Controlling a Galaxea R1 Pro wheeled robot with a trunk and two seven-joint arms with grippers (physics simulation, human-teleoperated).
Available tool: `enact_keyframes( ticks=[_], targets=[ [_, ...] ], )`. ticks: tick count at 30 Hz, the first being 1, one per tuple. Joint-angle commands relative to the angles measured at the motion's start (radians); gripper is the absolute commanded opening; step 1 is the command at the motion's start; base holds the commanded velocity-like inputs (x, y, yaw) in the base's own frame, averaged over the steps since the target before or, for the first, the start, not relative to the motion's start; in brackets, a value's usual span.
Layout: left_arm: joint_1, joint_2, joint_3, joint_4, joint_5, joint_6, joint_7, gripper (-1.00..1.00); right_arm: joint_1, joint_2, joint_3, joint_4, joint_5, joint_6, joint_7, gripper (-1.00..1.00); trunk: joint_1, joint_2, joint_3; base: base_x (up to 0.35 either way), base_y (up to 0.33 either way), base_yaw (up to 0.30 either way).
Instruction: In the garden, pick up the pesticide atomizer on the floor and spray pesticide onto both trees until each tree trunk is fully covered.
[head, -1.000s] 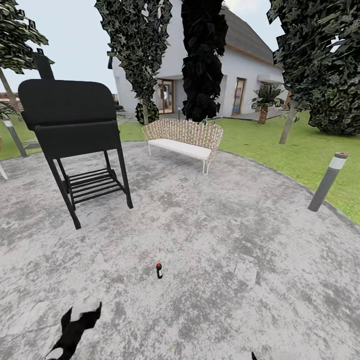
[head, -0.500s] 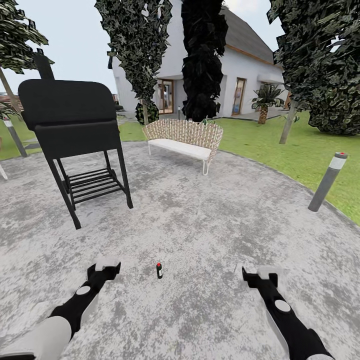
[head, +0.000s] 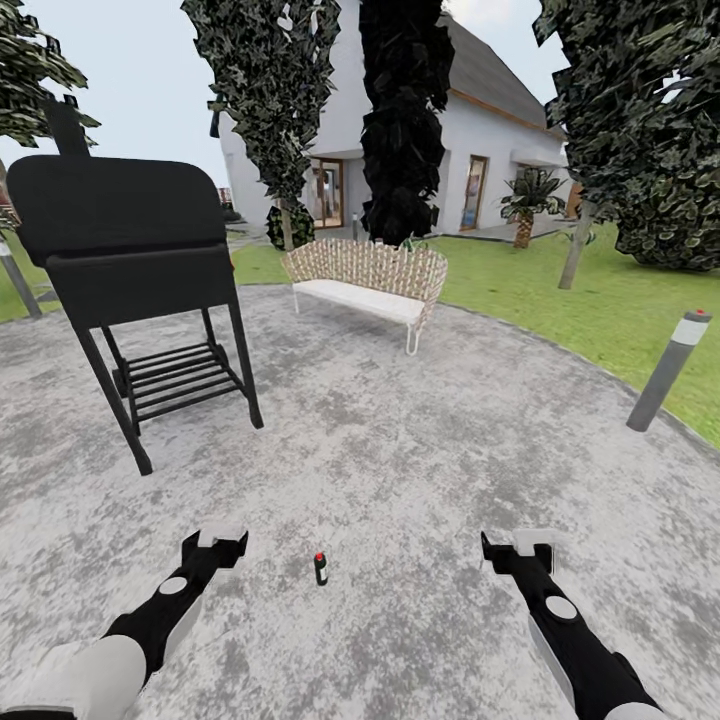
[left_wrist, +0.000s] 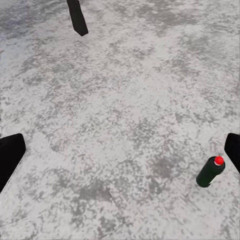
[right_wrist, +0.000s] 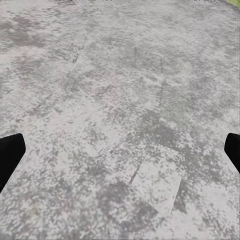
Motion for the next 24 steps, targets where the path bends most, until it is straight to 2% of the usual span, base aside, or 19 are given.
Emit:
enact_keyframes(
  ticks=[1, 5, 16, 20, 24],
  targets=[
    [-0.001, 0.004, -0.005, 0.001, 0.002, -0.002, 0.000, 1.00, 0.000, -0.001, 0.000, 0.001, 0.001, -0.003, -0.003, 1.00, 0.000, 0.000, -0.001, 0.242, 0.220, -0.002],
    [-0.001, 0.011, -0.001, 0.002, 0.002, 0.001, 0.000, 1.00, 0.000, -0.001, 0.000, 0.004, 0.003, -0.002, -0.003, 1.00, 0.000, 0.000, 0.000, 0.242, 0.235, -0.077],
    [-0.001, 0.009, -0.003, 0.002, 0.003, -0.002, 0.000, 1.00, 0.000, -0.001, 0.000, 0.004, 0.003, -0.003, -0.002, 1.00, 0.000, 0.000, 0.004, 0.223, 0.248, -0.240],
    [0.000, 0.008, -0.003, 0.002, 0.003, -0.003, 0.000, 1.00, 0.000, -0.001, 0.000, 0.004, 0.003, -0.003, -0.002, 1.00, 0.000, 0.000, 0.004, 0.271, 0.149, -0.192],
    [0.001, 0.006, -0.003, 0.002, 0.001, -0.007, 0.000, 1.00, 0.000, -0.001, 0.000, 0.003, 0.002, -0.003, -0.002, 1.00, 0.000, 0.000, 0.004, 0.063, 0.028, -0.033]
  ],
)
